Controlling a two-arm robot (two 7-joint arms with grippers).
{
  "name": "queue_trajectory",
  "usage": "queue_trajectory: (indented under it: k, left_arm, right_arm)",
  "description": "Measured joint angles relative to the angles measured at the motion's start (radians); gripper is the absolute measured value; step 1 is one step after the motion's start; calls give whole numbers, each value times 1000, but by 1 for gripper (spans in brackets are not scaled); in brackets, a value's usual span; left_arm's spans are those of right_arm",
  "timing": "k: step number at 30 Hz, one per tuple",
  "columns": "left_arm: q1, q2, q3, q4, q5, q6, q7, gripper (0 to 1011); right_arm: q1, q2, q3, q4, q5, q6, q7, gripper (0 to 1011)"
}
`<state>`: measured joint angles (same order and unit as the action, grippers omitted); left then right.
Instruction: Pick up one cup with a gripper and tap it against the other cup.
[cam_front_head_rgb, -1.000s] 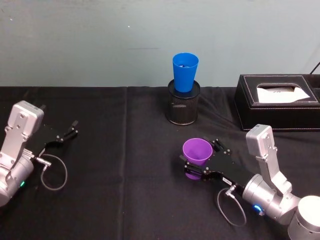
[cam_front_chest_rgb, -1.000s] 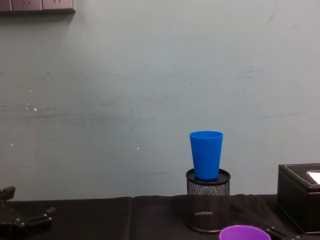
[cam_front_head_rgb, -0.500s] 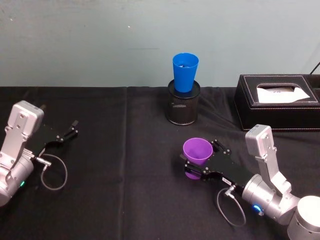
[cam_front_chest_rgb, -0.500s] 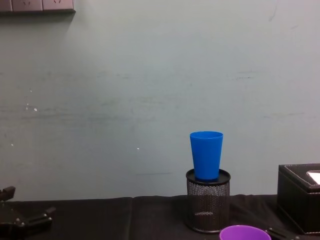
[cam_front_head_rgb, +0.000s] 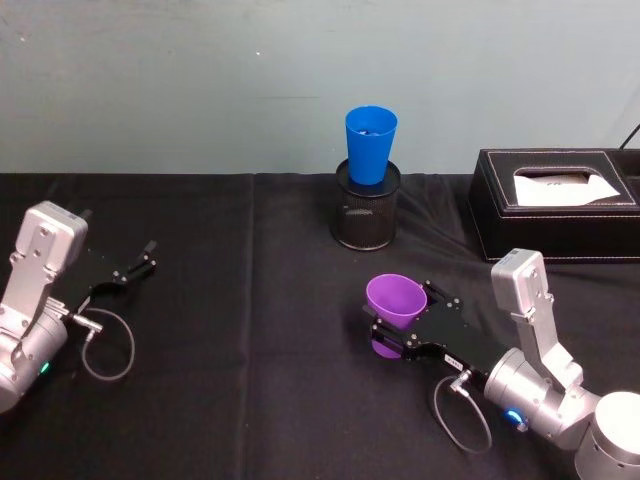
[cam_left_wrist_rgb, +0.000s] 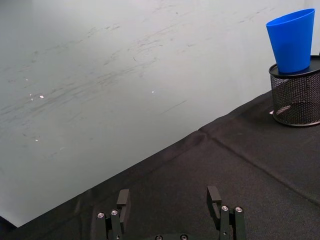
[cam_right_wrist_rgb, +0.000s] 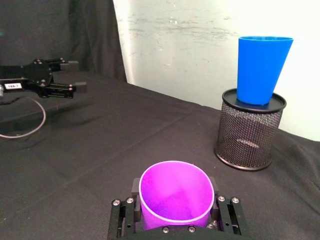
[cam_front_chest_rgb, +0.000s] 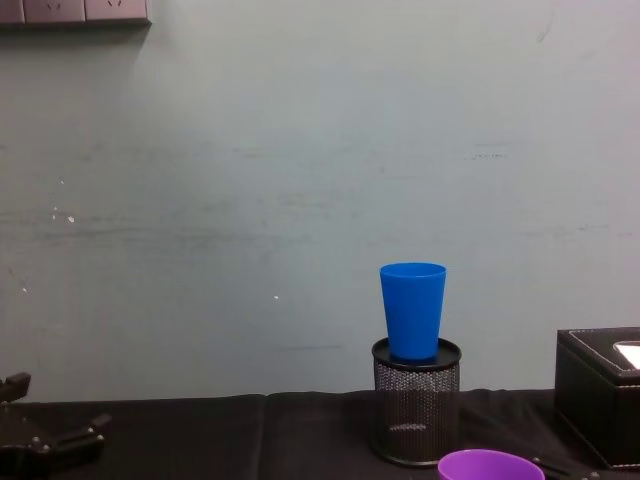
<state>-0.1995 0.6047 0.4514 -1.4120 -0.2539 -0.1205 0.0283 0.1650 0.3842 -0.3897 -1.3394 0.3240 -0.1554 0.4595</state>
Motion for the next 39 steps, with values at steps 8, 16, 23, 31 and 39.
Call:
queue_trajectory:
  k: [8,16,23,31,39]
  left_arm:
    - [0,0,0,0,0,0,0,1000]
    - [0,0,0,0,0,0,0,1000]
    - [0,0,0,0,0,0,0,1000]
    - [0,0,0,0,0,0,0,1000]
    - [0,0,0,0,0,0,0,1000]
  right_arm:
    - [-34,32,35,-126,1,61,-13,746]
    - [-38,61,70,-251,34,158,-24,747]
    - [-13,74,80,-303,58,220,-34,747]
    - [17,78,75,-317,69,254,-47,747]
    - [29,83,69,-323,76,267,-48,747]
